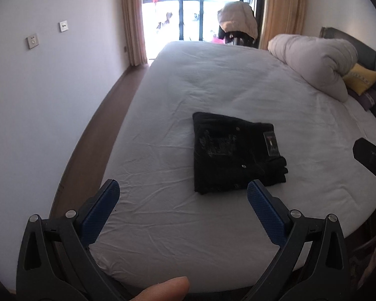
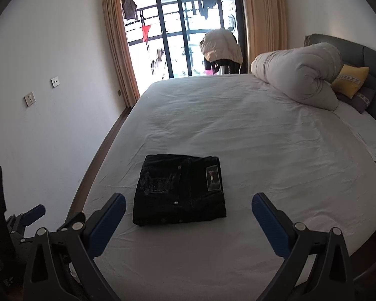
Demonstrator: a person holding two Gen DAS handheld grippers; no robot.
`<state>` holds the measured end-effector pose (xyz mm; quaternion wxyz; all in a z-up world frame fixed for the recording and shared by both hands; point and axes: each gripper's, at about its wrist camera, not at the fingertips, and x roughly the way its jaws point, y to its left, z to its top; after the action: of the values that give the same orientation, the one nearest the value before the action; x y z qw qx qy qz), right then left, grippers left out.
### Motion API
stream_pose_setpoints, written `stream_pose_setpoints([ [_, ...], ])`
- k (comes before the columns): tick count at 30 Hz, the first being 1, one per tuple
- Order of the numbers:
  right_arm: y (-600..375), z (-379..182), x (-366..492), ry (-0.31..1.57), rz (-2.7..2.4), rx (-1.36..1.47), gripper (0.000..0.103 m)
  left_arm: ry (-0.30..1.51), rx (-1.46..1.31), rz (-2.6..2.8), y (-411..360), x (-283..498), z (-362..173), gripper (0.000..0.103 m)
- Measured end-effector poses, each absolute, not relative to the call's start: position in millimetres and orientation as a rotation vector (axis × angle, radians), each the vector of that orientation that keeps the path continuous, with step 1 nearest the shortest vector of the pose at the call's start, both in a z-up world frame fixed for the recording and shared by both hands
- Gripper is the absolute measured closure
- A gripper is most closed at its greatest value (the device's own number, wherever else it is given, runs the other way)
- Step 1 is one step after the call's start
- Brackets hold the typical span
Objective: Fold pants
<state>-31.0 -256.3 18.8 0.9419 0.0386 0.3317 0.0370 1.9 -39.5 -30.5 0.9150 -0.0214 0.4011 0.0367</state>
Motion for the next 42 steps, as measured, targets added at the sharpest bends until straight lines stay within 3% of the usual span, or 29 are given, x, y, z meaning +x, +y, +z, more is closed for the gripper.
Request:
stream_pose_setpoints([
  [9,-264.4,14.2,-27.6,0.687,0.057,0.089,0.0,0.89,-0.016,0.038,-49.6,20.7,-54.5,0.0],
  [31,-252.7,-16.7,-13.3,0.845,0.02,0.026,0.0,0.903,-0.026,0.047,-42.4,28.6,-57.2,0.0],
  [42,-254.0,-16.4,-15.4,0.838,0.023,0.033,0.0,0.916,-0.034,0.044,-42.9,30.6,-60.9,0.0],
])
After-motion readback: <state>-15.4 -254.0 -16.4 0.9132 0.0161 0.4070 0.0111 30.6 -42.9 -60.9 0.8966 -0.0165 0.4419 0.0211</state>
